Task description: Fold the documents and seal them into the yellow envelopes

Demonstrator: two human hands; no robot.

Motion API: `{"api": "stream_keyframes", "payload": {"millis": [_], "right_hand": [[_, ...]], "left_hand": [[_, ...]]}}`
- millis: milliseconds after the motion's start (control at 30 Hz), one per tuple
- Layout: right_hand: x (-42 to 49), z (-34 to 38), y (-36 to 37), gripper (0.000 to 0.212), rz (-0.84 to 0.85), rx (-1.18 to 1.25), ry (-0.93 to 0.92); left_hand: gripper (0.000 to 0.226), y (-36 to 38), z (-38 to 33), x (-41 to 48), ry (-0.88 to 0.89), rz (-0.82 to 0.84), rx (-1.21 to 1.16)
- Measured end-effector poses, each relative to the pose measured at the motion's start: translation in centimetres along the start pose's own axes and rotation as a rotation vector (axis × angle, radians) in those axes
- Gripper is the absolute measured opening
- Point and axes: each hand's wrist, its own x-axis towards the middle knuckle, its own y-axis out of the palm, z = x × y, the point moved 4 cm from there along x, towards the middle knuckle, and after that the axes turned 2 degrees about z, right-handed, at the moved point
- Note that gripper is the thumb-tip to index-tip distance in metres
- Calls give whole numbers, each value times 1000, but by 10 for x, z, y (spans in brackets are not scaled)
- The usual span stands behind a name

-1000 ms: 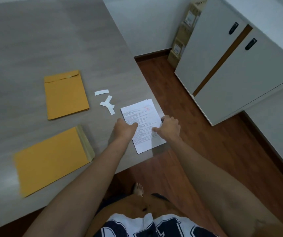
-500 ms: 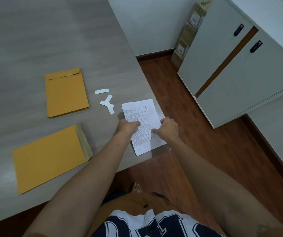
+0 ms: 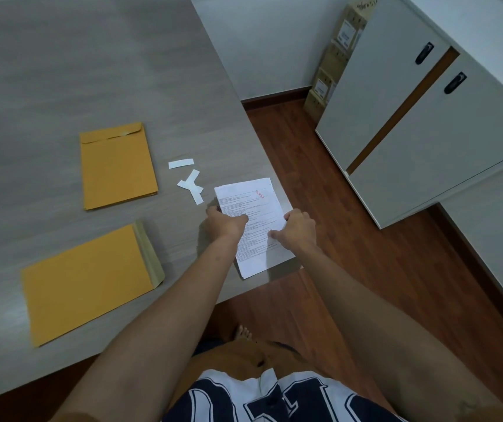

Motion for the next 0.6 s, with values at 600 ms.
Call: {"api": "stream_keyframes", "payload": {"millis": [600], "right_hand": [[-1,-4,-1,65,-9,16,-28]], "left_hand": [[35,12,18,16,-43,204,-33]]}}
